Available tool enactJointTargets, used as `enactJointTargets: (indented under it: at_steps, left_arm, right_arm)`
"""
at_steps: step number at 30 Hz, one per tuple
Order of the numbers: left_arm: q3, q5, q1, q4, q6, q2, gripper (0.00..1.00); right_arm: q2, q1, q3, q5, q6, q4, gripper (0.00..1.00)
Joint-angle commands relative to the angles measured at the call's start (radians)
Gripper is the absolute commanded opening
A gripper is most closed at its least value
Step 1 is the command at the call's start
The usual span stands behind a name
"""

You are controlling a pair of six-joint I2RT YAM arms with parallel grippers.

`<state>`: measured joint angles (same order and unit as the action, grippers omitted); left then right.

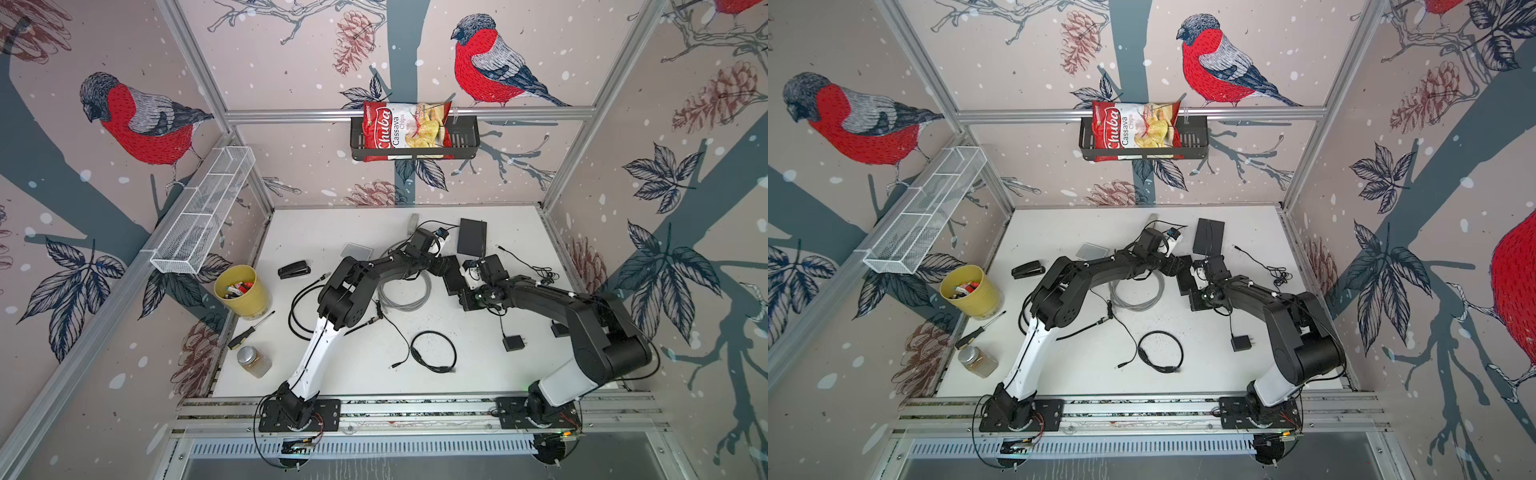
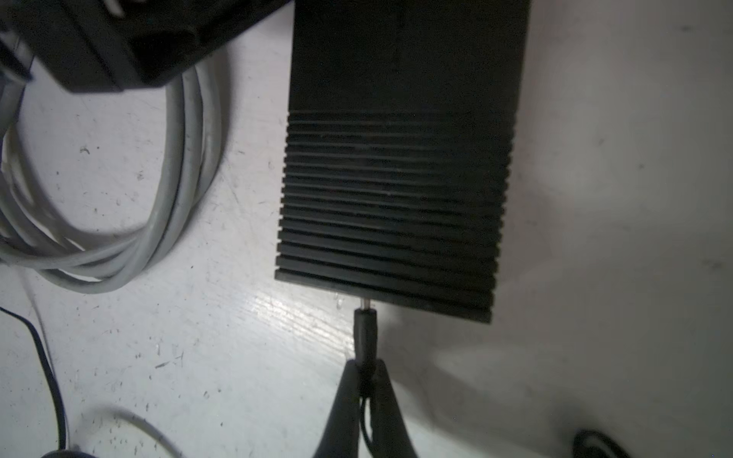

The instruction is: Insert the plug into the switch port

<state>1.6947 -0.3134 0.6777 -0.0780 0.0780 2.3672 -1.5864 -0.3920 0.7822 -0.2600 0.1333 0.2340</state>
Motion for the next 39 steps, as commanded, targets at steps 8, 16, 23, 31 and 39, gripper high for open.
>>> enactJointTargets:
  at_steps: [8, 16, 23, 31, 39]
  left_arm:
    - [-0.014, -0.008, -0.001, 0.075, -0.009, -0.008, 0.60]
    - [-0.033, -0.023, -0.001, 0.070, -0.010, -0.016, 0.58]
    - [0.000, -0.016, -0.001, 0.112, -0.047, -0.002, 0.58]
    - [0.041, -0.046, -0.001, 0.173, -0.086, 0.016, 0.58]
    - [0.056, -0.064, -0.001, 0.216, -0.116, 0.022, 0.57]
  right_arm:
    - [-0.026, 0.002, 0.026, 0.033, 0.018, -0.049, 0.03]
    - [-0.031, -0.001, 0.043, 0.083, 0.031, -0.062, 0.03]
    - [-0.066, -0.002, 0.112, 0.100, -0.061, 0.013, 0.05]
    - [-0.113, -0.009, 0.152, 0.154, -0.169, 0.016, 0.05]
    - [-0.139, -0.023, 0.185, 0.205, -0.177, -0.033, 0.03]
